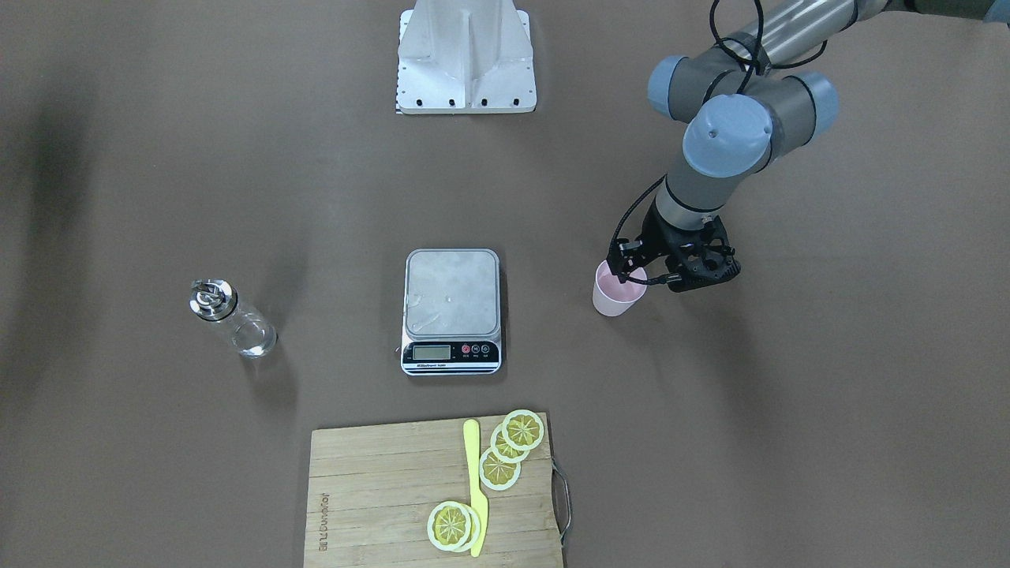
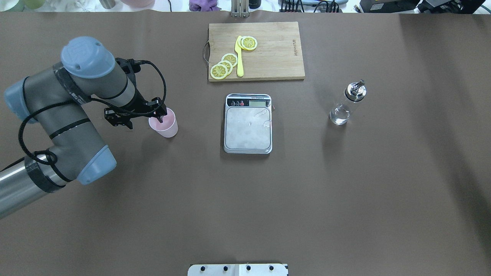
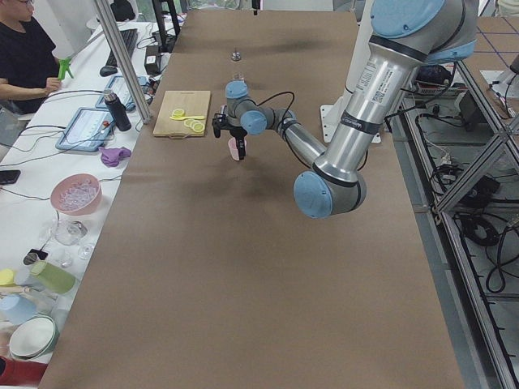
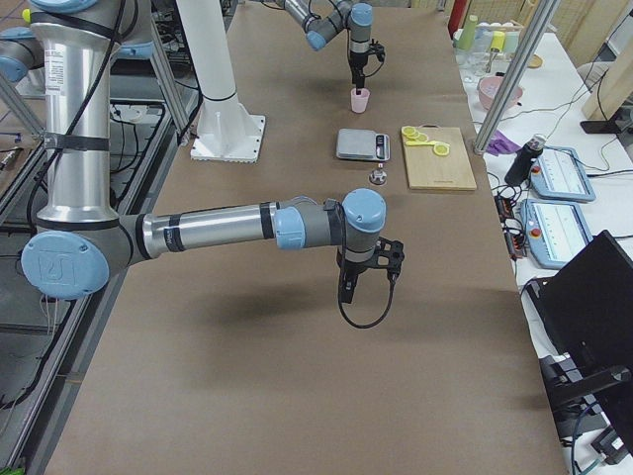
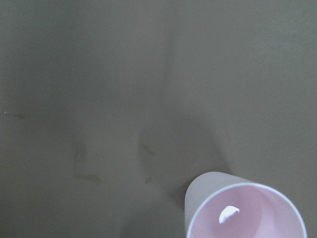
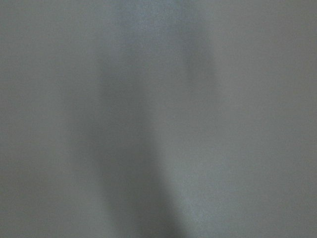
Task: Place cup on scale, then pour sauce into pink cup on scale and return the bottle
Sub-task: 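Reach the left gripper to the pink cup and close around it, then lift the pink cup with the left gripper and carry it over the scale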
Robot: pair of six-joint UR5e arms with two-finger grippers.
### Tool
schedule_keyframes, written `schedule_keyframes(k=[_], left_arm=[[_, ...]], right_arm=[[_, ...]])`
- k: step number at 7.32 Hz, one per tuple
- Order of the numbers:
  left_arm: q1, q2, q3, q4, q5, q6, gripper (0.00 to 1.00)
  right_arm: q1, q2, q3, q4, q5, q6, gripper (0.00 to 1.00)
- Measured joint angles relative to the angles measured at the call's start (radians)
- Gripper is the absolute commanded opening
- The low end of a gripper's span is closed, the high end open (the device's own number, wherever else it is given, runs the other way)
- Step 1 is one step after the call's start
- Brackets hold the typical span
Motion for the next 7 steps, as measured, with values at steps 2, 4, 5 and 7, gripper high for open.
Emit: schedule_keyframes(k=[2, 4, 5, 7], left_arm=[[0.004, 0.001, 0.024, -0.048, 0.000, -0.001, 0.58], [0.003, 0.001, 0.013, -0.049, -0.006, 0.000, 0.55], [0.002, 0.003, 0.001, -0.045, -0.007, 0.000, 0.48], [0.001, 0.008, -0.013, -0.038, -0.007, 0.001, 0.33]], right_arm=[[0.000, 0.000, 0.000, 0.000, -0.001, 0.000, 1.00], [0.000, 0.000, 0.002, 0.000, 0.000, 0.001, 1.00], [0.000, 0.000, 0.003, 0.000, 0.000, 0.001, 1.00], [0.000, 0.000, 0.003, 0.000, 0.000, 0.001, 1.00]])
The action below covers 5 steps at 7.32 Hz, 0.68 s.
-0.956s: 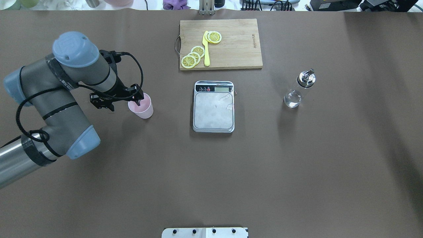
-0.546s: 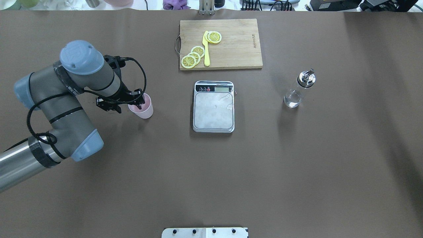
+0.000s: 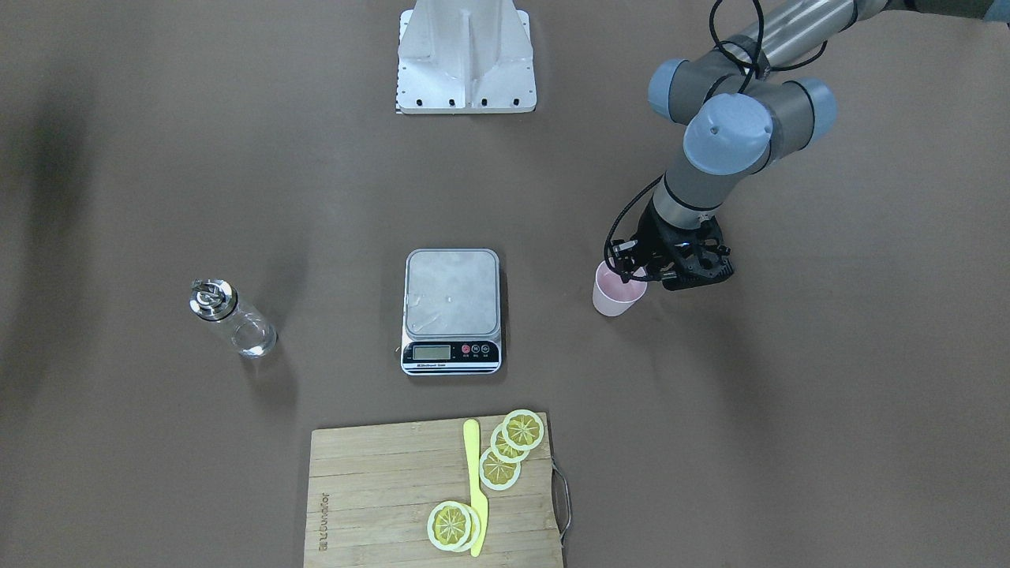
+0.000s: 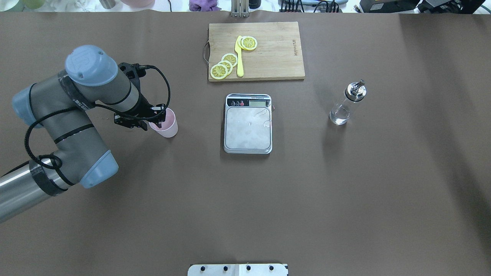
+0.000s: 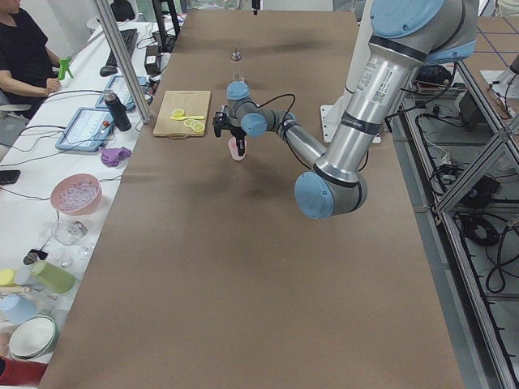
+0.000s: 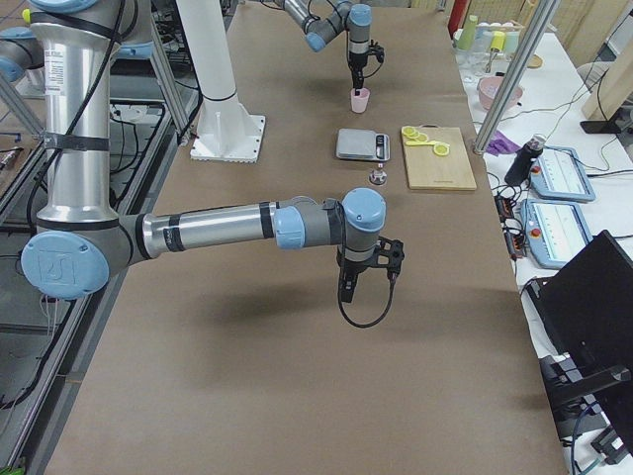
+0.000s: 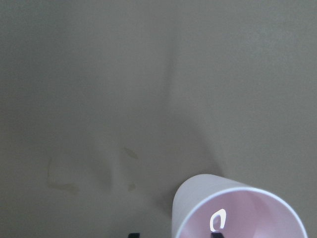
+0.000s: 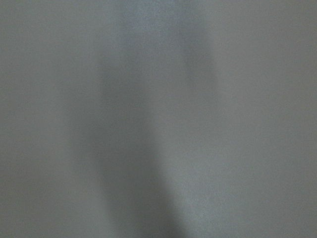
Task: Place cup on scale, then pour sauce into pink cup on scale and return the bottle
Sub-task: 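Lift the pink cup with the left gripper and carry it over the scale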
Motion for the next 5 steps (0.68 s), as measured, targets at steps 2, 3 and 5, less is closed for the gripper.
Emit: schedule_keyframes(k=[2, 3, 5], left_arm=[[-0.002, 0.002, -0.004, 0.002, 0.000, 0.000, 0.00], [-0.004, 0.001, -0.006, 0.002, 0.000, -0.001, 0.00], [-0.021, -0.003, -0.027, 0.026, -0.005, 0.000, 0.00]], right_arm=[[0.000, 0.000, -0.001, -0.001, 0.000, 0.000, 1.00], [0.000, 0.000, -0.002, 0.000, 0.000, -0.001, 1.00], [0.000, 0.000, -0.002, 0.000, 0.000, -0.001, 1.00]])
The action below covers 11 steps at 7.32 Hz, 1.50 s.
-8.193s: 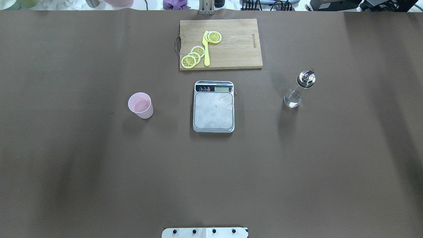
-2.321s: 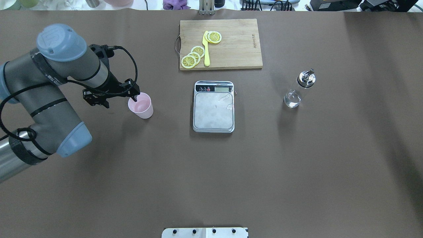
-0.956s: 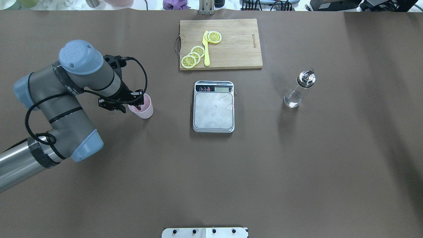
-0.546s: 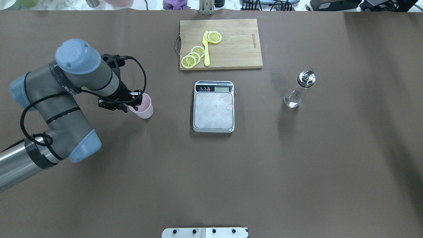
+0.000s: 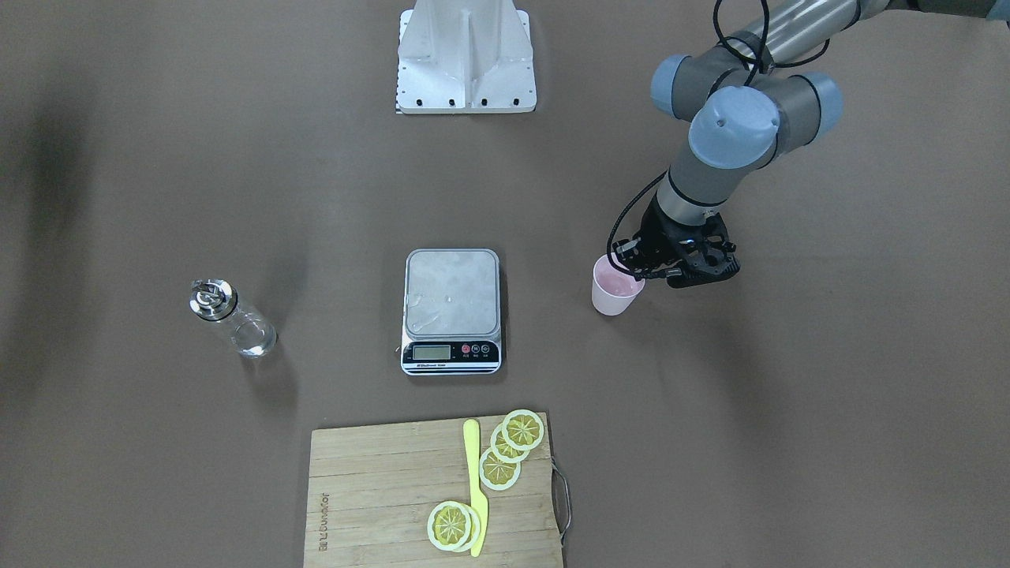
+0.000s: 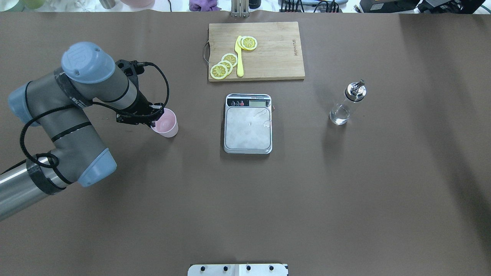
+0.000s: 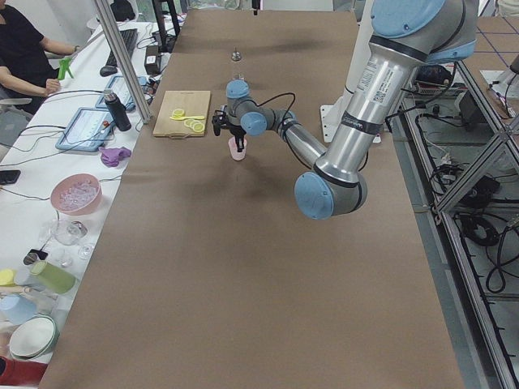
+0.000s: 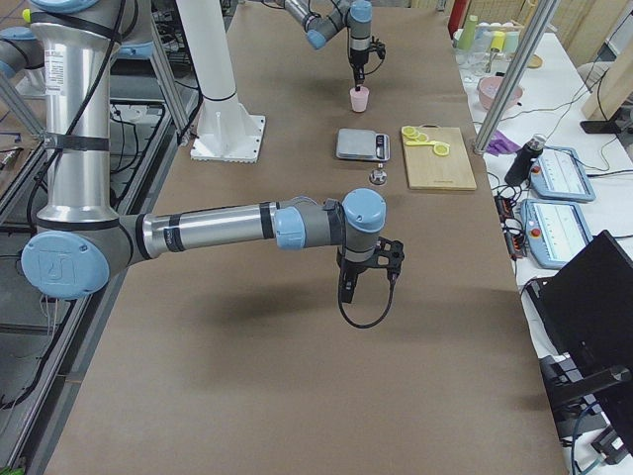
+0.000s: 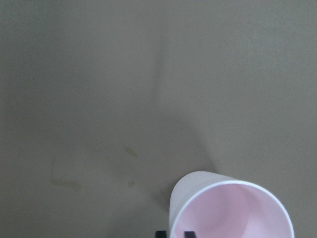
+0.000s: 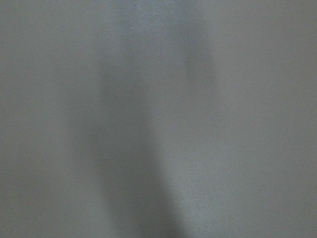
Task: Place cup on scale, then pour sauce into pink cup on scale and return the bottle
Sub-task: 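Lift the pink cup with the left gripper and carry it over the scale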
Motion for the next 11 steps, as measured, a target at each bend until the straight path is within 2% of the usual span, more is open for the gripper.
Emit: schedule_keyframes(k=[2, 5, 7, 9, 11], left_arm=[[-0.049, -0.037, -0.046, 0.112, -0.053, 0.005, 0.00], [-0.063, -0.188, -0.033, 0.274, -0.085, -0.035, 0.00], [-0.033, -0.314, 0.045, 0.272, -0.087, -0.192, 0.00], [0.021, -0.447, 0.175, 0.251, -0.082, -0.327, 0.00], [0.066, -0.489, 0.265, 0.189, -0.069, -0.387, 0.00]], right_arm=[[0.000, 0.000, 0.000, 0.000, 0.001, 0.000, 1.00], [0.000, 0.000, 0.001, 0.001, 0.011, 0.000, 1.00], [0.000, -0.001, 0.003, 0.001, 0.013, -0.001, 1.00], [0.000, -0.001, 0.005, 0.002, 0.014, -0.001, 1.00], [0.000, -0.002, 0.006, 0.002, 0.014, 0.000, 1.00]])
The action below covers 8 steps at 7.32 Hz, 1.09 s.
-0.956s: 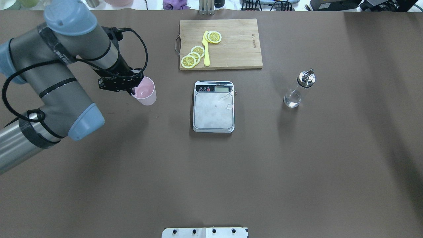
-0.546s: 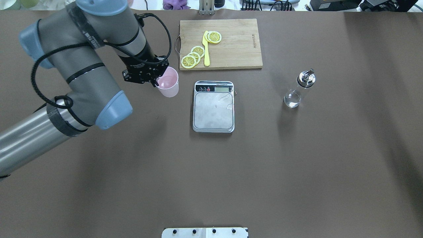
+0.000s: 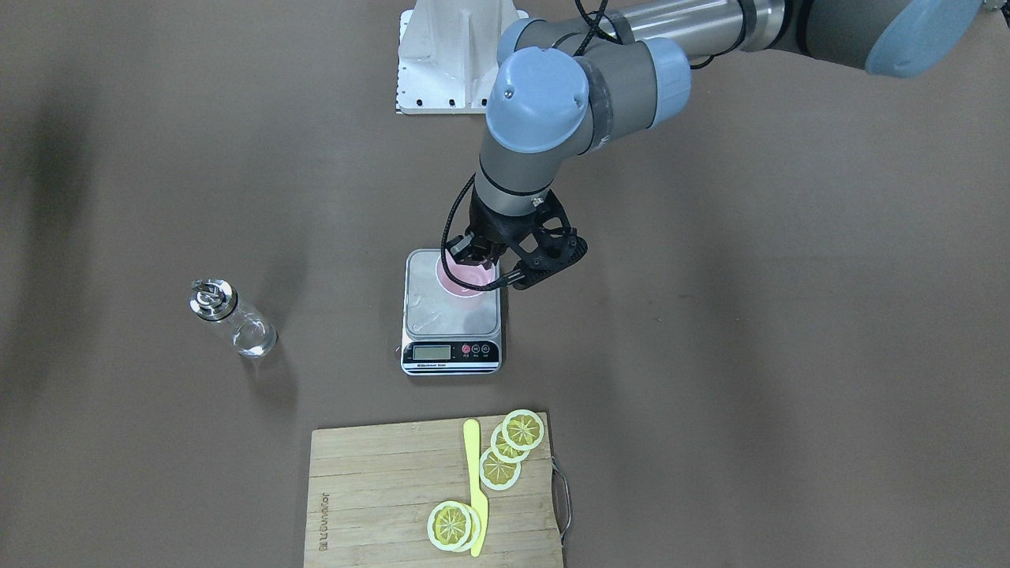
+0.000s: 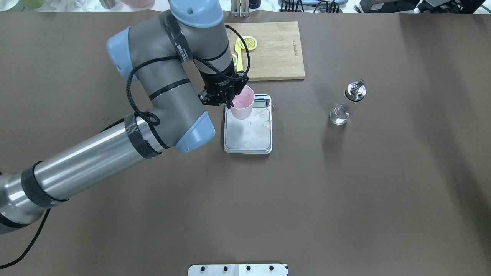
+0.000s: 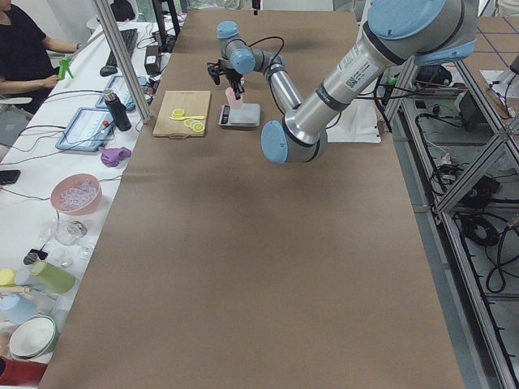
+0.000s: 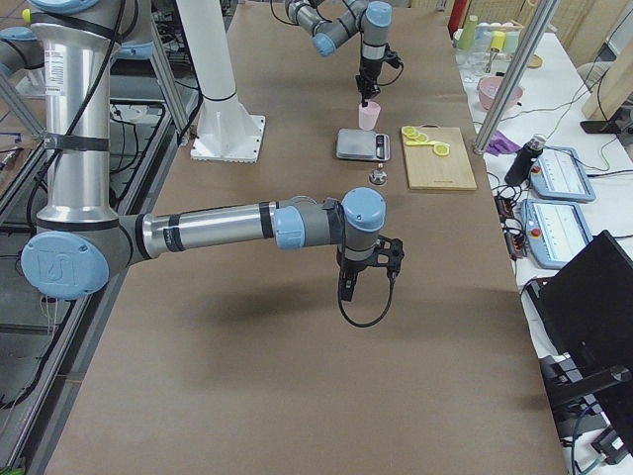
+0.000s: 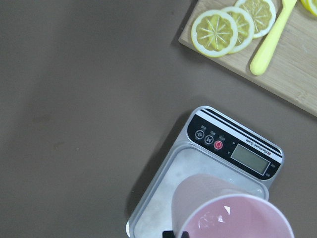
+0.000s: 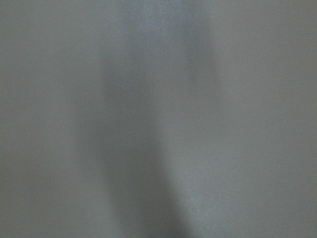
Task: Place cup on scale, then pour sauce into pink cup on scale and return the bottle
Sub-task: 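Lift the pink cup with the left gripper and carry it over the scale, then lower the pink cup onto the scale and open the left gripper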
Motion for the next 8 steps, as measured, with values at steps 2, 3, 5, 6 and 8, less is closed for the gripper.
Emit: schedule_keyframes(k=[2, 3, 5, 6, 8], left_arm=[[0.034, -0.003, 0.030, -0.023, 0.018, -0.019, 0.00], [0.040, -0.003, 0.033, -0.027, 0.021, -0.023, 0.00], [0.045, 0.002, 0.033, -0.034, 0.022, -0.021, 0.00], [0.045, 0.004, 0.034, -0.038, 0.023, -0.019, 0.00], [0.046, 0.008, 0.034, -0.045, 0.023, -0.019, 0.79]], right_arm=[[0.000, -0.001, 0.000, 0.000, 0.000, 0.000, 1.00], [0.000, -0.001, 0.001, 0.000, 0.000, 0.000, 1.00], [0.000, -0.001, 0.002, 0.000, 0.000, 0.000, 1.00], [0.000, -0.002, 0.002, 0.000, 0.000, 0.000, 1.00], [0.000, -0.001, 0.003, 0.000, 0.000, 0.000, 1.00]])
